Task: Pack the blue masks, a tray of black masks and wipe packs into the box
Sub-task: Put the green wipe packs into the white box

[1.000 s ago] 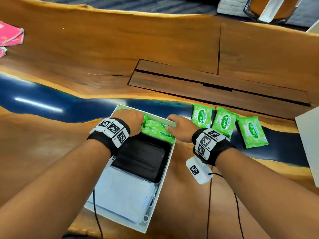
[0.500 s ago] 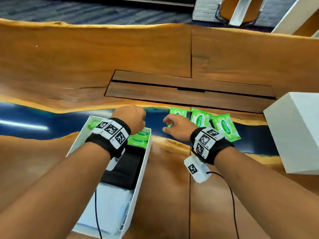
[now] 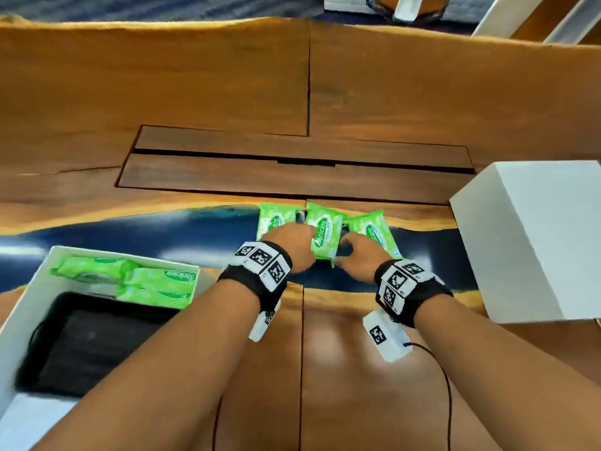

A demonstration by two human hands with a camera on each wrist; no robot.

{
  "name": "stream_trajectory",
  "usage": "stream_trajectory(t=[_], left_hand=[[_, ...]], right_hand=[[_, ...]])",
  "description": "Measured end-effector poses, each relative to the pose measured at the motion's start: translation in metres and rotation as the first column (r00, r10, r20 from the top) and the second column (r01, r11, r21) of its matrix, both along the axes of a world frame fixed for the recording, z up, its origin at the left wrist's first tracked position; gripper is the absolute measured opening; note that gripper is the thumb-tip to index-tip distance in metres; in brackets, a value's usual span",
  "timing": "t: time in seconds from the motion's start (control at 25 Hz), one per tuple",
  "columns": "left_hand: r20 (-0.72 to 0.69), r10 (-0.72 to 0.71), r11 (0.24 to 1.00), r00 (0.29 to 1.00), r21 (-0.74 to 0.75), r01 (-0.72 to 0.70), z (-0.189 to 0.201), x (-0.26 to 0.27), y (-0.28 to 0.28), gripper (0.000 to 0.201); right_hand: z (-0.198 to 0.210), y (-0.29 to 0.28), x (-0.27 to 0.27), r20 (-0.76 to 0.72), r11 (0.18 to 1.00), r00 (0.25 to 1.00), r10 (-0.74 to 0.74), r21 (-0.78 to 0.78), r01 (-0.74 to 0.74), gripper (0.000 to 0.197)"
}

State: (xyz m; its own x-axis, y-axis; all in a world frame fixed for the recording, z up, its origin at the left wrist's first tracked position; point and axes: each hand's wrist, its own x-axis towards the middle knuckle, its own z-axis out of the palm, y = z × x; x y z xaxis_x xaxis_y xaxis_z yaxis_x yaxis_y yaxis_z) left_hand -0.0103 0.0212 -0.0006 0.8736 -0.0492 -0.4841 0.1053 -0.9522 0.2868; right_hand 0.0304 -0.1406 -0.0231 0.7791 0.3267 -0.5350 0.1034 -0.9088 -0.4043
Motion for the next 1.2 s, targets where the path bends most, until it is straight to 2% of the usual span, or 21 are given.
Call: stream_trajectory(t=[0.16, 0.28, 0.36, 0.44, 0.52, 0.56, 0.6, 0.68, 0.8, 0.96, 1.08, 1.2], left_hand=[[-0.046, 0.038, 0.984, 0.998, -0.175, -0.045, -0.035, 0.027, -0.046, 0.035], [-0.060, 0.125, 0.942, 0.990, -0.307, -0.137, -0.047, 0.041, -0.079, 0.023], [-0.097, 0.251, 0.889, 0.963, -0.370, -0.269, -0.055, 0.050, -0.094, 0.015], [-0.138, 0.405, 0.812, 0.904, -0.400, -0.425, -0.060, 0.058, -0.100, 0.015], [-0.193, 0.511, 0.728, 0.838, -0.421, -0.541, -0.067, 0.064, -0.101, 0.023], [-0.226, 0.529, 0.694, 0.818, -0.440, -0.570, -0.071, 0.065, -0.101, 0.030], [-0.253, 0.527, 0.673, 0.812, -0.460, -0.580, -0.073, 0.065, -0.102, 0.036], [-0.279, 0.512, 0.658, 0.813, -0.481, -0.580, -0.073, 0.063, -0.105, 0.028], [-0.259, 0.507, 0.630, 0.822, -0.539, -0.559, -0.061, 0.054, -0.104, 0.031], [-0.247, 0.470, 0.560, 0.847, -0.659, -0.503, -0.027, 0.035, -0.079, 0.039], [-0.182, 0.454, 0.590, 0.872, -0.672, -0.448, 0.003, 0.012, -0.042, 0.037], [-0.069, 0.433, 0.680, 0.899, -0.630, -0.376, 0.038, -0.017, 0.006, 0.034]], right_hand=[[-0.019, -0.032, 0.027, 0.123, 0.978, 0.978, -0.168, -0.100, 0.181, 0.049], [-0.034, -0.044, 0.040, 0.142, 0.958, 0.952, -0.270, -0.065, 0.281, 0.062], [-0.046, -0.051, 0.048, 0.112, 0.946, 0.940, -0.321, -0.011, 0.324, 0.066], [-0.053, -0.057, 0.055, 0.051, 0.927, 0.926, -0.374, 0.035, 0.373, 0.070], [-0.055, -0.062, 0.060, -0.052, 0.903, 0.906, -0.421, 0.070, 0.424, 0.071], [-0.054, -0.064, 0.062, -0.113, 0.895, 0.897, -0.428, 0.089, 0.438, 0.066], [-0.054, -0.067, 0.063, -0.166, 0.884, 0.887, -0.432, 0.118, 0.453, 0.054], [-0.047, -0.071, 0.062, -0.269, 0.852, 0.846, -0.461, 0.132, 0.506, 0.036], [-0.032, -0.079, 0.053, -0.363, 0.803, 0.797, -0.483, 0.179, 0.568, 0.037], [-0.001, -0.068, 0.037, -0.438, 0.697, 0.788, -0.434, 0.391, 0.601, 0.037], [0.033, -0.040, 0.019, -0.438, 0.658, 0.830, -0.345, 0.518, 0.546, 0.037], [0.061, -0.006, 0.000, -0.384, 0.661, 0.876, -0.294, 0.580, 0.476, 0.039]])
